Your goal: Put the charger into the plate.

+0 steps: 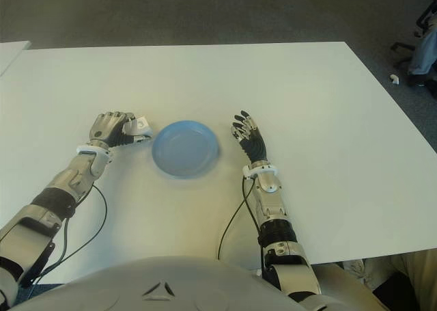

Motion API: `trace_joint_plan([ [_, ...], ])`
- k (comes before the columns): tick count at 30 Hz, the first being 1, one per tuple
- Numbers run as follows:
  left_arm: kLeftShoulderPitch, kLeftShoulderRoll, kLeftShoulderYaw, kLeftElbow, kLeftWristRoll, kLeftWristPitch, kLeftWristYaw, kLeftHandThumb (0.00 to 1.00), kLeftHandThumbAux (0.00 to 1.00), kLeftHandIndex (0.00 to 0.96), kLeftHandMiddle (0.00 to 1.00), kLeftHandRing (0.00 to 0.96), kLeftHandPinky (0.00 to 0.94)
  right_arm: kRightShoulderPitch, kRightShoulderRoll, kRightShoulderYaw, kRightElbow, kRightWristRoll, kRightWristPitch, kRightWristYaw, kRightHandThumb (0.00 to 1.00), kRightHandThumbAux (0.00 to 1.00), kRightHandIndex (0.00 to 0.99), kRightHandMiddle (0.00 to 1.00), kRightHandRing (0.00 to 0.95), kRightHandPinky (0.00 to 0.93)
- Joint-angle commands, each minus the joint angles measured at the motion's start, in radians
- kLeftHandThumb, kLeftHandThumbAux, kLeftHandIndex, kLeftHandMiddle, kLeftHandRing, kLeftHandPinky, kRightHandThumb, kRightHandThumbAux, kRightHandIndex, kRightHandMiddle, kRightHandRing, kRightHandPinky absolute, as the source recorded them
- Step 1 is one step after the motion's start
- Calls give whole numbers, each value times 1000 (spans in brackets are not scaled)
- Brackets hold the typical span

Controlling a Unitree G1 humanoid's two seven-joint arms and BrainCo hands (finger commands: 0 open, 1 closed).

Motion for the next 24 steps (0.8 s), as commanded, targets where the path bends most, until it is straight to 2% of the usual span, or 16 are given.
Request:
trace_joint_plan([
  [1,14,25,39,-71,-21,-12,-30,751,691,445,822,820,802,11,3,-1,31,8,17,13,0,587,2,183,198,194],
  [8,34,43,112,-236,-54,10,-101,752,693,444,842,836,835,7,5,-6,37,18,14,23,0,597,3,195,212,205],
  [16,53,36,162,-313,-78,-20,-112,752,694,443,845,842,847,4,7,-6,44,16,11,21,0,599,6,189,204,199],
  [24,38,35,204,-381,-87,-9,-163,752,694,444,844,845,843,5,9,-7,46,17,13,20,0,617,3,184,203,202],
])
